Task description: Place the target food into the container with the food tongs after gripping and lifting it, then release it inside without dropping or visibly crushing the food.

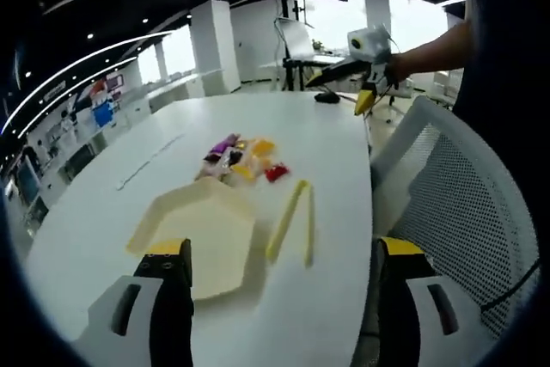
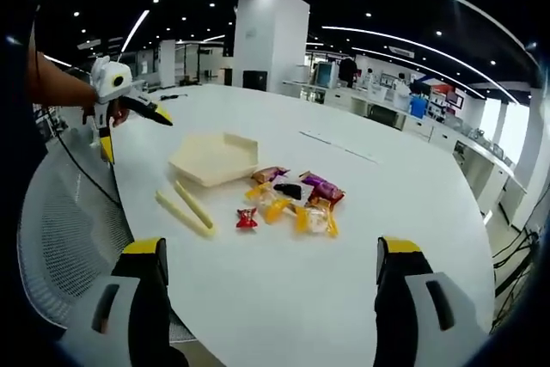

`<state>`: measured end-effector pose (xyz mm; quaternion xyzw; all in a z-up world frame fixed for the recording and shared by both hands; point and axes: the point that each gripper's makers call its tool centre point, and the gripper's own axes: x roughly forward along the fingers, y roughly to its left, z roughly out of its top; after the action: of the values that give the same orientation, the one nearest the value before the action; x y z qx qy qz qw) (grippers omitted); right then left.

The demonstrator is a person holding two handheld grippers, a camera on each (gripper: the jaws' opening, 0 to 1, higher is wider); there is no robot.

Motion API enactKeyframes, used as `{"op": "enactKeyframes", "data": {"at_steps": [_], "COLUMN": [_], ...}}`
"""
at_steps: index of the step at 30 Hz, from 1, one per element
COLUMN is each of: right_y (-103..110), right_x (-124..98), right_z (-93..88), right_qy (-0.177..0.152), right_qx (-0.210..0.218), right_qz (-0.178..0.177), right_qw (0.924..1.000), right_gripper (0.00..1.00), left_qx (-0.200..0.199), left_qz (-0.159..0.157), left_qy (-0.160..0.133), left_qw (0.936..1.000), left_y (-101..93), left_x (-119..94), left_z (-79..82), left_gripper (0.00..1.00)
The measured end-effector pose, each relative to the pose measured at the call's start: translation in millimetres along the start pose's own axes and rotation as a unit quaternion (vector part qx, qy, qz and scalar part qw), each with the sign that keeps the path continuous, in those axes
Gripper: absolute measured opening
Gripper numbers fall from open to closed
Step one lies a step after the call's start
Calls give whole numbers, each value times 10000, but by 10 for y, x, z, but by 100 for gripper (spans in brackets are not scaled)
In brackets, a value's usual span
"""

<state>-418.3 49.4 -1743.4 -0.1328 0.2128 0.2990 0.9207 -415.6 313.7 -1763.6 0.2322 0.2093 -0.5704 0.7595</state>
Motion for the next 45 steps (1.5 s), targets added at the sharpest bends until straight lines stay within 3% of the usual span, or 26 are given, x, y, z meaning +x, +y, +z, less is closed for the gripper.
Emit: {"op": "enactKeyframes", "data": {"at_steps": [7, 14, 17, 25, 30, 31, 34, 40, 45], "right_y": [43, 72, 79, 105, 126, 133, 149, 200, 215], "right_x": [15, 22, 21, 23, 28, 30, 32, 45, 57], "right_z": [41, 46, 41, 7, -10, -11, -11, -43, -76], "right_qy": [-50, -51, -43, -19, -5, -7, -16, 4, 28], "right_qx": [14, 15, 23, 57, 56, 59, 70, 88, 134], "right_qz": [66, 113, 128, 151, 168, 173, 182, 232, 250], "right_qw": [10000, 9999, 9999, 9999, 9998, 9998, 9998, 9997, 9996], "right_gripper": [100, 100, 100, 100, 100, 100, 100, 100, 100], "left_qx": [46, 165, 328, 355, 278, 102, -292, -384, 326], "left_qz": [-382, -765, -706, -746, -734, -648, -499, -440, -385], "left_qy": [134, 470, 769, 1106, 1282, 1358, 1263, 1240, 1323], "left_qw": [9992, 9958, 9940, 9904, 9886, 9886, 9903, 9906, 9899], "left_y": [-137, -259, -229, -227, -221, -192, -129, -81, -65], "left_x": [240, 459, 527, 694, 767, 777, 813, 820, 844], "left_z": [-23, -173, -262, -333, -396, -425, -412, -417, -440], "left_gripper": [79, 65, 60, 54, 50, 49, 44, 36, 28]}}
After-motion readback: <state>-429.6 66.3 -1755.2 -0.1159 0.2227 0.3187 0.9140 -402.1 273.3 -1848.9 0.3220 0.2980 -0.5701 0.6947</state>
